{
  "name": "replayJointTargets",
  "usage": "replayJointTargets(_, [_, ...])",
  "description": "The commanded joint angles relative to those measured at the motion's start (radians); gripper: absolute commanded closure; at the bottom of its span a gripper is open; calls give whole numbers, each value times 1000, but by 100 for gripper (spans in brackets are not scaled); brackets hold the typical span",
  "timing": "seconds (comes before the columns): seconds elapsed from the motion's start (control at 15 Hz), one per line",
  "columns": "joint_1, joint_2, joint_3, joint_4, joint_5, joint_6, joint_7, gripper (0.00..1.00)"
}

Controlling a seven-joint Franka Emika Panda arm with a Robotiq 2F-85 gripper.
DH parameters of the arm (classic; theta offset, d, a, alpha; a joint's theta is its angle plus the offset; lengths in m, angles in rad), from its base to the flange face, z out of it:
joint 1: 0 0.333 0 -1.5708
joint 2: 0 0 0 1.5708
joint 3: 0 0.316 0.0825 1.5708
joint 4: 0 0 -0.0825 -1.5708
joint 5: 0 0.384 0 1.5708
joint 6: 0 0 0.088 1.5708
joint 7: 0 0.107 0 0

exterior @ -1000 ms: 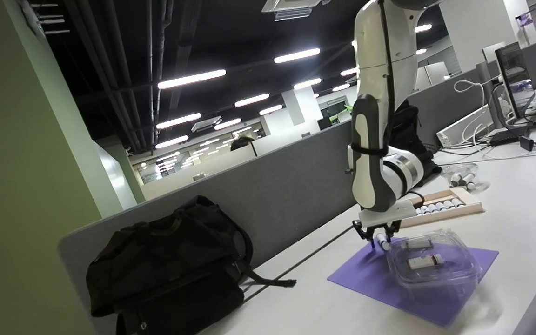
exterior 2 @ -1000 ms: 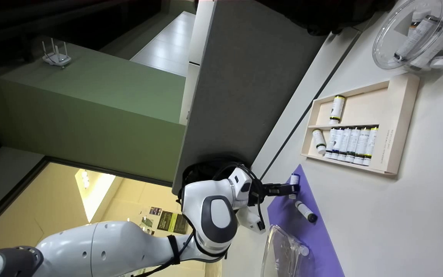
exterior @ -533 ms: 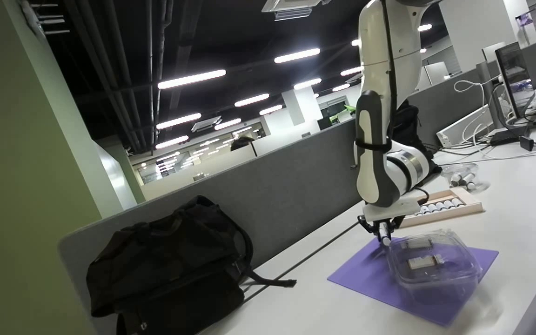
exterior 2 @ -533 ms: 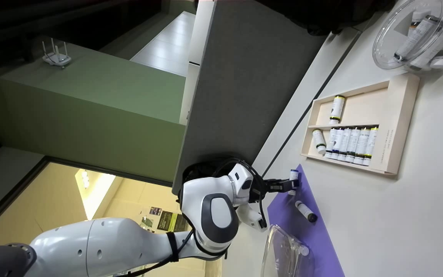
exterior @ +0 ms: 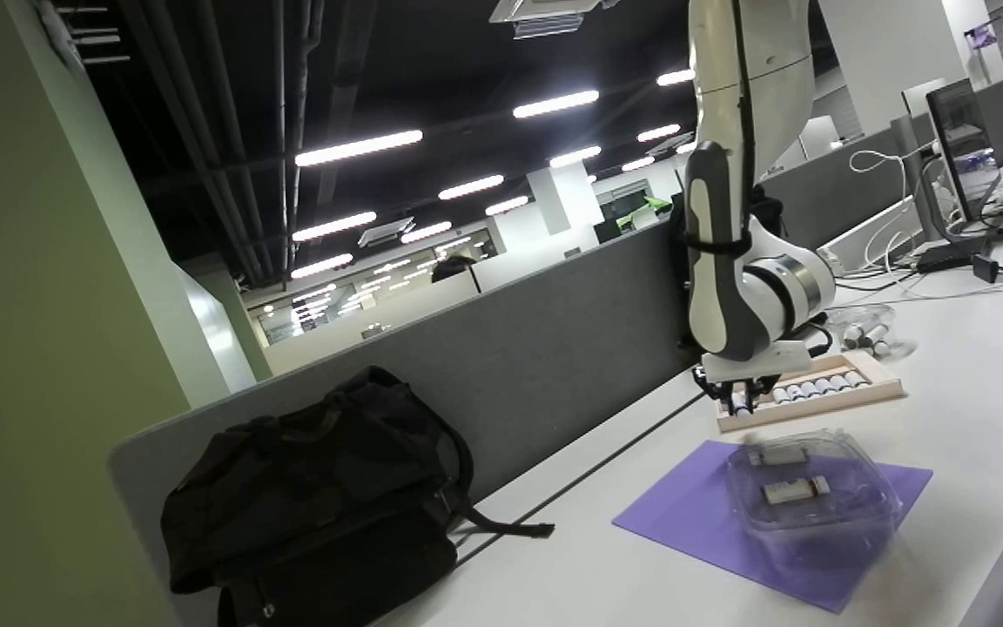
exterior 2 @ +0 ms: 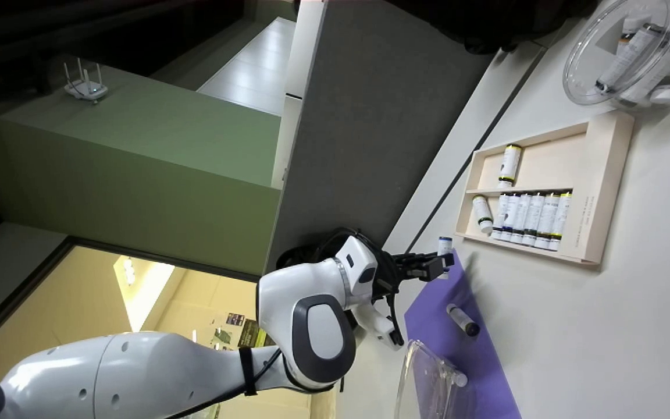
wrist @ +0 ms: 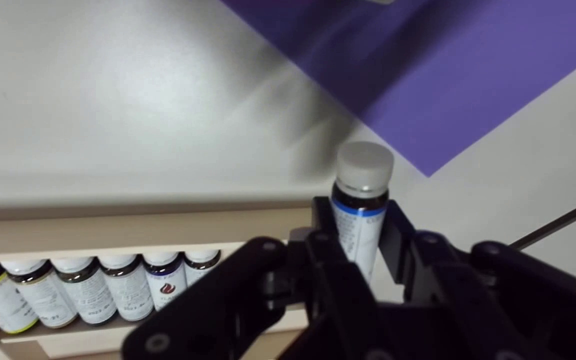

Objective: Pick one bottle from the table and put it on the tray

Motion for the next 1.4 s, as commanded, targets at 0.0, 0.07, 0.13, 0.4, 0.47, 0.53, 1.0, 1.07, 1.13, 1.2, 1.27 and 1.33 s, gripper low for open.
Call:
replayJointTargets(0.0, [-3,0,5,-2,31,3,-30,73])
replayJointTargets(0.07, [0,0,3,-4,32,4,-30,73])
replayJointTargets(0.13, [2,0,2,-5,32,4,-30,73])
replayJointTargets(0.4, [5,0,2,-5,33,4,-30,93])
replayJointTargets(0.47, [-26,-14,14,-7,33,5,-33,93])
replayJointTargets(0.53, [-60,-29,29,-9,34,4,-37,93])
replayJointTargets(1.0, [-360,-89,205,30,8,-18,-111,93])
replayJointTargets(1.07, [-415,-95,240,36,-18,-20,-117,93])
replayJointTargets(1.13, [-451,-97,261,46,-26,-26,-133,93])
replayJointTargets(1.2, [-497,-99,290,60,-44,-36,-149,93])
replayJointTargets(1.27, [-523,-96,300,75,-56,-43,-163,93])
replayJointTargets(1.33, [-537,-89,297,93,-65,-52,-173,93])
